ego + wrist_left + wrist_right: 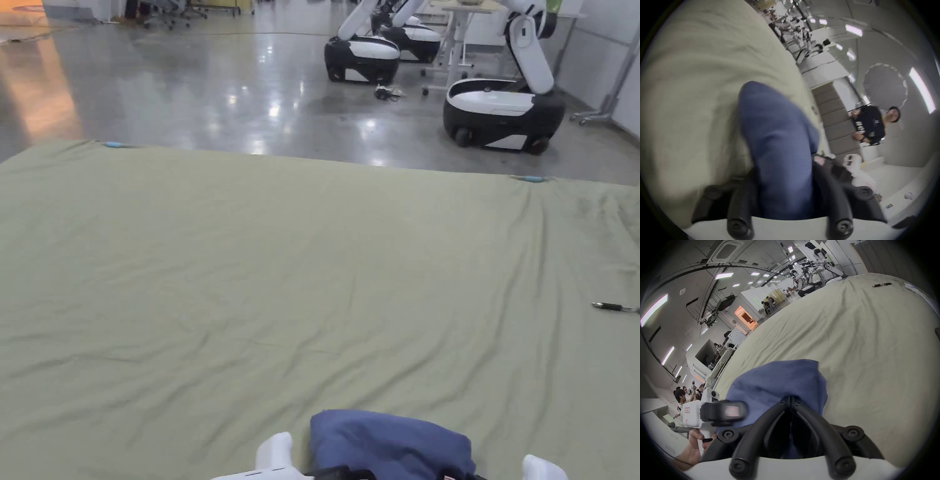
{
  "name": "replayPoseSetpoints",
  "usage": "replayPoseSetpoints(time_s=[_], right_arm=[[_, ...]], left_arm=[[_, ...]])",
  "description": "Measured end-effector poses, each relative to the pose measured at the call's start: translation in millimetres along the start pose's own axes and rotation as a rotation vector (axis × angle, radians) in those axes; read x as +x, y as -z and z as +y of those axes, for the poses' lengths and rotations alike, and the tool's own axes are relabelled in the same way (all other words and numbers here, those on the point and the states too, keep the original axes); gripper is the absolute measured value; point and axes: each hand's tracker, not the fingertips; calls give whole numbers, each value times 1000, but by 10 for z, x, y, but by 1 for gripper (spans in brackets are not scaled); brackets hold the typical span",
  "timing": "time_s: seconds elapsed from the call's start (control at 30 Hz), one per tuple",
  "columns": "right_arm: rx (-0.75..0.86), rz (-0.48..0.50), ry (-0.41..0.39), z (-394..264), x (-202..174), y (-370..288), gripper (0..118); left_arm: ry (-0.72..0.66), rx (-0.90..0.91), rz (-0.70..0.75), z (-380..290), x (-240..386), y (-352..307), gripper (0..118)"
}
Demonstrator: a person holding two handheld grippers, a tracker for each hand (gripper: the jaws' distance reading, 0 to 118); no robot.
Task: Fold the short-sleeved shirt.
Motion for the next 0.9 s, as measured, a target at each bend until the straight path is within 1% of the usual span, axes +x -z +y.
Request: replayPoseSetpoints(time_s=[0.03, 0.07, 0.1, 0.17, 0.2, 0.37, 0.43, 0.5, 0.57, 0.63, 0.67, 0.7, 0.73, 0.8, 0.87, 0.9], right_arm=[[4, 1, -6, 12, -10, -33, 4], [4, 7, -11, 22, -39, -78, 4], [5, 10, -23, 29, -70, -113, 4], [12, 14, -62, 46, -144, -166, 4], [14, 8, -73, 54, -188, -178, 4], [-2, 14, -101, 51, -410, -129, 4], [-14, 19, -122, 21, -518, -82, 4], [-24, 27, -129, -7, -605, -34, 4], [-33, 35, -134, -43, -689, -2, 4], [-42, 37, -140, -76, -757, 32, 4], [-47, 37, -145, -96, -788, 42, 4], [-52, 35, -152, -110, -819, 49, 4], [-55, 34, -158, -122, -853, 54, 4], [-56, 32, -163, -131, -887, 54, 4], [-54, 37, -159, -123, -887, 55, 4], [-54, 42, -156, -117, -892, 48, 4]], left_arm=[[16, -3, 10, 34, -10, -36, 25], [9, 8, -31, 78, -13, -125, 24], [31, 20, 17, 122, -3, -232, 24], [122, 32, 95, 207, -26, -454, 24], [130, 50, 143, 274, -97, -595, 24], [145, 100, 265, 724, -659, -1560, 24], [185, 136, 371, 944, -899, -2063, 24], [194, 167, 458, 1159, -1111, -2519, 24], [214, 211, 593, 1409, -1365, -2984, 24], [217, 253, 772, 1635, -1633, -3350, 24], [223, 224, 864, 1723, -1754, -3506, 24], [224, 219, 917, 1786, -1864, -3621, 24], [201, 228, 884, 1814, -1929, -3694, 24], [142, 229, 772, 1877, -2101, -3768, 24], [207, 230, 818, 1841, -2001, -3692, 31], [245, 237, 858, 1820, -1939, -3688, 40]])
